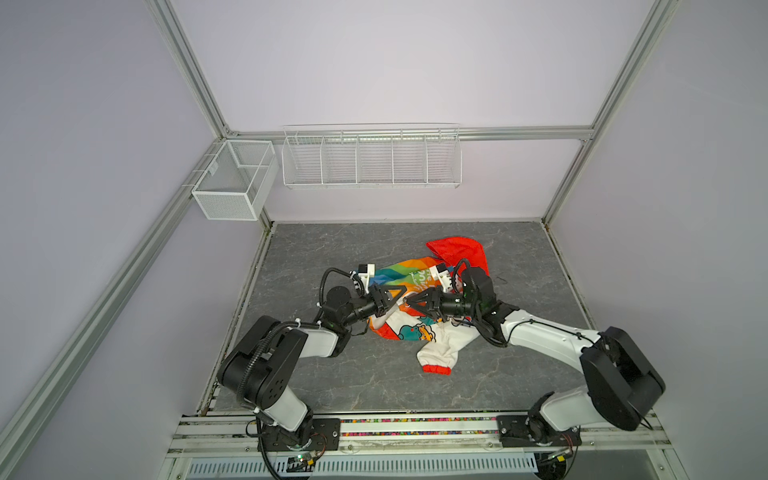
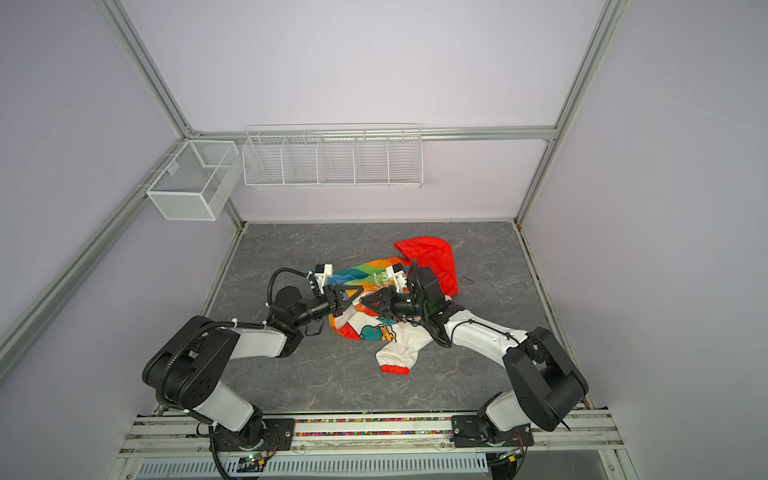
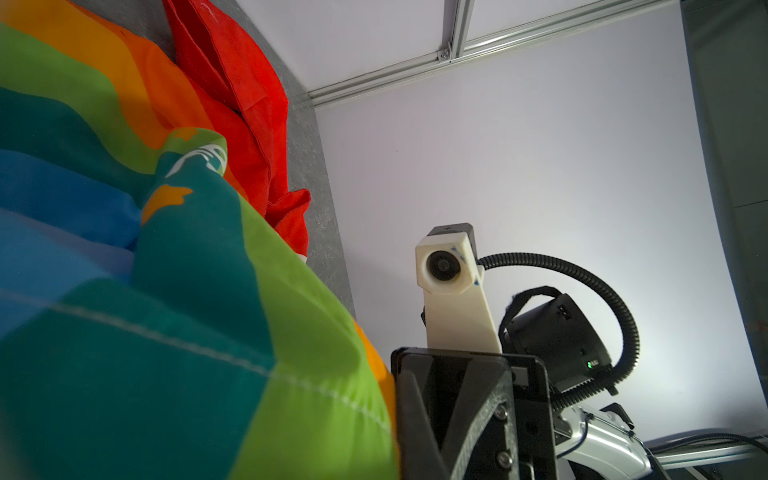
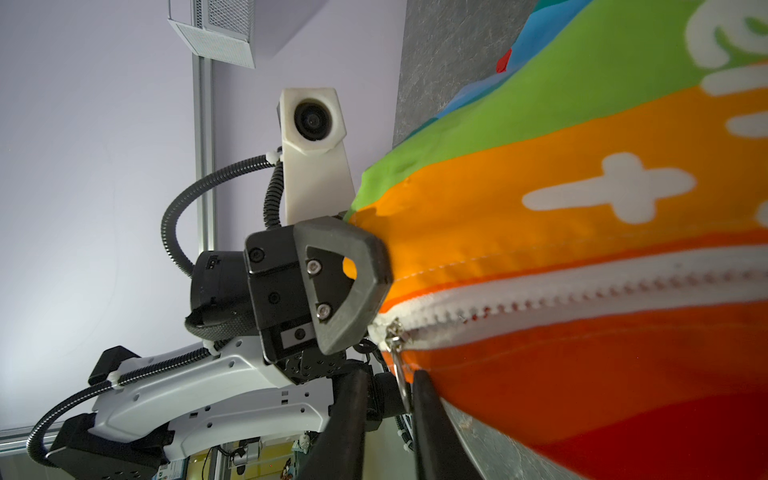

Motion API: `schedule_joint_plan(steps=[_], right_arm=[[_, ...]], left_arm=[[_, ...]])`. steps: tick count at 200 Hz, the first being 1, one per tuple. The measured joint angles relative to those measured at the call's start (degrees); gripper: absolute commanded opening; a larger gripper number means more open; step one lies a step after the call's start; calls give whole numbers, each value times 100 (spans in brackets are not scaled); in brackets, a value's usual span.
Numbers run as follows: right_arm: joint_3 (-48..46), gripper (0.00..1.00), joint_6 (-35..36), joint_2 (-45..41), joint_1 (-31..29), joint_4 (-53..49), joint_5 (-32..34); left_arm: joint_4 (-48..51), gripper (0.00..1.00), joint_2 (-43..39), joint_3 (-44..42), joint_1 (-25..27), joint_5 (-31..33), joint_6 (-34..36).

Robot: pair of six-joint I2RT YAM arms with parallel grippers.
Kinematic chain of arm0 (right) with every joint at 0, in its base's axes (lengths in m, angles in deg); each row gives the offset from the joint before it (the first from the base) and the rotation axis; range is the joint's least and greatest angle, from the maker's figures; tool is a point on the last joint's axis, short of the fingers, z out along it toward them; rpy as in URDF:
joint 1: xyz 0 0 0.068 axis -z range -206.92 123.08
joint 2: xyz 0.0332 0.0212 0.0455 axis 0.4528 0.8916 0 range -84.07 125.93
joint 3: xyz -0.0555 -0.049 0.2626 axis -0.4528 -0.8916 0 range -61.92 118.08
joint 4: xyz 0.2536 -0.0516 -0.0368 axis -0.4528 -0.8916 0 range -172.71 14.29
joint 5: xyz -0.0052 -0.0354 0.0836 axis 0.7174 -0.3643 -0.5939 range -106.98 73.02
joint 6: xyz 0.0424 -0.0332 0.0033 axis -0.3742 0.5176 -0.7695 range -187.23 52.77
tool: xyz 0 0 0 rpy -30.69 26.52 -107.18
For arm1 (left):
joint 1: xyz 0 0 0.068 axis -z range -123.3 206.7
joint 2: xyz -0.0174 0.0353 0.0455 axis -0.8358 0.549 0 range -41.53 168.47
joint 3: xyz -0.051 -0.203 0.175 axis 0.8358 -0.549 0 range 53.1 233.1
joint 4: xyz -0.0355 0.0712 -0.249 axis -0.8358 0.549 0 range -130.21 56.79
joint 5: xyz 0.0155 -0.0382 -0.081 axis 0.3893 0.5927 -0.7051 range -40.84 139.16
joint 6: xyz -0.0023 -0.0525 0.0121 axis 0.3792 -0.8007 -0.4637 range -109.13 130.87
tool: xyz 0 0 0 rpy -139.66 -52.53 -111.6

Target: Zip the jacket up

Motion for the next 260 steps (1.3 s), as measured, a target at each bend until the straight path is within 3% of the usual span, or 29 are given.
schedule_joint_plan(steps=[77, 123, 167, 204, 260], right_arm=[[11, 19, -74, 181, 0, 280, -63], [13, 7, -142, 278, 0, 374, -111], [15, 7, -173, 289, 22, 398, -125], [17, 7, -173, 286, 98, 367, -103], [46, 7, -170, 286, 114, 278, -103]], left_arm=[[-2, 0, 0, 0, 0, 0, -2], [4, 0, 0, 0, 0, 0, -2], [227, 47, -96, -2, 0, 11, 4], [763, 54, -417, -2, 4, 74, 216], [1130, 48, -640, -201, 4, 131, 376]])
